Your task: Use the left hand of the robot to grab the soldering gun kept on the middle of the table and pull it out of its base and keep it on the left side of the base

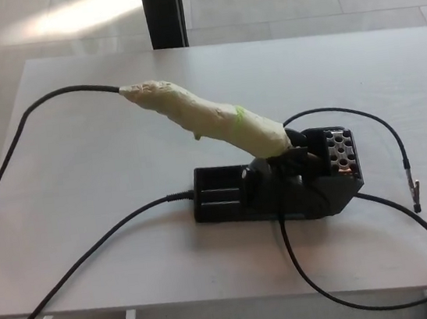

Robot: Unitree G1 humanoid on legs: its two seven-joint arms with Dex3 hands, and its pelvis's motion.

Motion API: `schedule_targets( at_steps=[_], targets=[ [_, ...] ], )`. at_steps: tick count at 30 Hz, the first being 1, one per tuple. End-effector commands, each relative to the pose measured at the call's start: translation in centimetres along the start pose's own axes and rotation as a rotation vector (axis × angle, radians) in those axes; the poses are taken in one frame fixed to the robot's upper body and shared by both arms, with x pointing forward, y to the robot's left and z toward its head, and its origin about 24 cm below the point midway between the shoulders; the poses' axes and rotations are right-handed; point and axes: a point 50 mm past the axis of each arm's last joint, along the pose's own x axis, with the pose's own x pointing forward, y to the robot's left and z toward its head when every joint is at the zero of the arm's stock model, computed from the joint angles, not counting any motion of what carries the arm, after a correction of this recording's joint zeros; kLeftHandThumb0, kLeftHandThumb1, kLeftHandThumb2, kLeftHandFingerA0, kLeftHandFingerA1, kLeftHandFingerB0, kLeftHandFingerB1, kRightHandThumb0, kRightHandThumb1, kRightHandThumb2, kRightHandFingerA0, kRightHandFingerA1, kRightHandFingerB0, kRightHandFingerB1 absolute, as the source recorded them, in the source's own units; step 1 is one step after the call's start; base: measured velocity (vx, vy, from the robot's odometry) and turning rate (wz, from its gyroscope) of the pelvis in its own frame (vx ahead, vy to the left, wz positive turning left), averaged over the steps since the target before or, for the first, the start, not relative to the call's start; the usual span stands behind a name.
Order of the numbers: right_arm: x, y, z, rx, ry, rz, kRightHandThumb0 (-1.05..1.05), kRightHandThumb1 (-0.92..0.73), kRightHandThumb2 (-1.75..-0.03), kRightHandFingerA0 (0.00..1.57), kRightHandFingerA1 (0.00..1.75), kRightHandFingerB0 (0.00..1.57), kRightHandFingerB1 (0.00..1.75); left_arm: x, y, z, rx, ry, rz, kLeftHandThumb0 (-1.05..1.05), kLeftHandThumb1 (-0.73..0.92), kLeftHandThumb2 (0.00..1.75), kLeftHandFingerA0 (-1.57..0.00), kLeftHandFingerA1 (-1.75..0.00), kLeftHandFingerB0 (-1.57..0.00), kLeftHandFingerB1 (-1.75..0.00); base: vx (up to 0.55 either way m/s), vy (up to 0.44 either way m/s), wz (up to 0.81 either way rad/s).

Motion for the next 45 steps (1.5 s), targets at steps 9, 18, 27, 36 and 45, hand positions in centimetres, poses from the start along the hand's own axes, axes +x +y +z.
schedule_targets(
  at_steps=[9, 18, 27, 36, 45],
  targets=[
    [-0.3, -1.0, 0.0, 0.020, -0.030, 0.021, -1.05, -0.32, -1.19, 0.69, 1.27, 0.00, 0.90, -2.1, 2.8, 17.0, -0.109, -0.375, 0.071, -0.71, 0.52, 0.95, -0.57, -0.66, -0.42, -0.58, 0.00, 0.000, 0.01],
    [-0.4, -1.3, -0.2, 0.011, -0.016, 0.004, -1.05, -0.32, -1.19, 0.68, 1.25, 0.00, 0.90, -9.3, -0.2, 32.8, 0.024, -0.807, -0.003, -0.53, 0.70, 0.60, -0.45, -0.55, -0.38, -0.43, 0.00, 0.000, 0.00],
    [-0.5, -1.9, -0.1, 0.013, -0.016, 0.001, -0.69, 0.03, -0.97, 0.83, 1.16, 0.03, 0.79, -17.0, -11.7, 39.3, 0.286, -1.254, -0.253, -0.58, 0.51, 0.86, -0.45, -0.60, -0.34, -0.53, 0.00, 0.000, 0.00],
    [-0.4, -1.7, 0.2, 0.005, -0.028, 0.008, -1.05, -0.32, -1.16, 0.74, 1.29, 0.20, 1.08, -20.3, -23.0, 35.8, 0.564, -1.335, -0.552, -0.57, 0.48, 0.83, -0.47, -0.62, -0.38, -0.55, 0.00, 0.000, 0.00],
    [-0.3, -1.9, 0.8, -0.005, -0.040, 0.021, -1.05, -0.31, -1.16, 0.76, 1.29, 0.29, 1.16, -20.3, -28.0, 31.7, 0.814, -1.381, -0.652, -0.54, 0.61, 0.58, -0.60, -0.60, -0.49, -0.47, 0.00, 0.000, 0.00]
  ],
)
